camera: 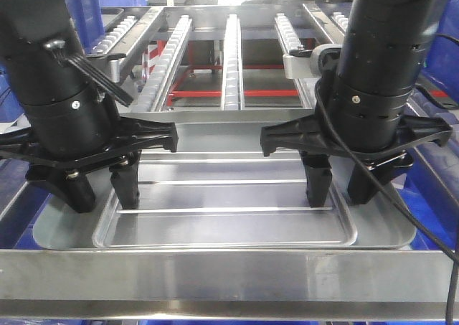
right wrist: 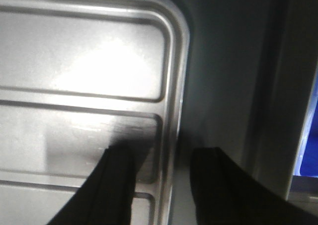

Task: Grab silver tray and place in blue box
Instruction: 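Close both grippers on opposite rims of the silver tray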

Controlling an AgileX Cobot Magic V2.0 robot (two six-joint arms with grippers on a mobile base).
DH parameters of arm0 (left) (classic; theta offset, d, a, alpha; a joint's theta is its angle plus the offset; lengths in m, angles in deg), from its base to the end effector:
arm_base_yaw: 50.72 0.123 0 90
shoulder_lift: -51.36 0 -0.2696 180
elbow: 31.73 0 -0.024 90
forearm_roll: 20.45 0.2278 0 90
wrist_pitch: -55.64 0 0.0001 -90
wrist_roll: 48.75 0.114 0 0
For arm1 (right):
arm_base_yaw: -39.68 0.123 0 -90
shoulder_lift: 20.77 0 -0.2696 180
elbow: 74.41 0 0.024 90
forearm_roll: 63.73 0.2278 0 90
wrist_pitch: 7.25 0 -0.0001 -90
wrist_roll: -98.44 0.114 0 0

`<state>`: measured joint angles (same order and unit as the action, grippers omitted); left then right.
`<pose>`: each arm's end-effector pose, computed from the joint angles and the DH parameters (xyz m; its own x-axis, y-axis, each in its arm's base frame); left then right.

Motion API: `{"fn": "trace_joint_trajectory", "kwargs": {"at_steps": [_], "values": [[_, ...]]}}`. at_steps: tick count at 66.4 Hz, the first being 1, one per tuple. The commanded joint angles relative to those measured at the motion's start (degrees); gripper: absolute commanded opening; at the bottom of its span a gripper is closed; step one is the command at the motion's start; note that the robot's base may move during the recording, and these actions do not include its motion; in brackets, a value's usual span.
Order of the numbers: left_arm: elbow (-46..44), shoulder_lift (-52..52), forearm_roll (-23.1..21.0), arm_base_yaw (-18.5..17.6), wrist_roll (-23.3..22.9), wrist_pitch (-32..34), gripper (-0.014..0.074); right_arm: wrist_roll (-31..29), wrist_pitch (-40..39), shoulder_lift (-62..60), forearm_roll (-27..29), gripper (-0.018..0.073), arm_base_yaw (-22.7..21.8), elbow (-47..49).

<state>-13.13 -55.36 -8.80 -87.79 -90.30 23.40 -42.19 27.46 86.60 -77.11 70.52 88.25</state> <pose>0.2639 -0.1840 0.1647 -0.9222 0.0428 -0.3843 0.0960 0.9881 -0.1204 0.2845 0.1524 0.1650 -0.9257 -0.0052 -0.3782 -0.0319 0.9974 0.0643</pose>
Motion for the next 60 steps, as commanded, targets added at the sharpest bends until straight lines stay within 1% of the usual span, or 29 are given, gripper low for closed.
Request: {"fn": "trace_joint_trajectory", "kwargs": {"at_steps": [1, 8, 28, 60], "values": [[-1.5, 2.2, 0.5, -0.4, -0.6, 1.2, 0.0211, -0.2, -1.6, -2.1, -0.8, 0.0394, 0.0, 1.7], [-1.5, 2.2, 0.5, -0.4, -0.6, 1.2, 0.0211, -0.2, -1.6, -2.1, -0.5, 0.0394, 0.0, 1.7], [-1.5, 2.2, 0.5, -0.4, -0.6, 1.2, 0.0211, -0.2, -2.0, -2.1, 3.0, 0.0394, 0.0, 1.7], [-1.5, 2.2, 0.5, -0.4, -0.6, 1.2, 0.0211, -0.2, -2.9, -2.1, 3.1, 0.0393, 0.0, 1.7]]}}
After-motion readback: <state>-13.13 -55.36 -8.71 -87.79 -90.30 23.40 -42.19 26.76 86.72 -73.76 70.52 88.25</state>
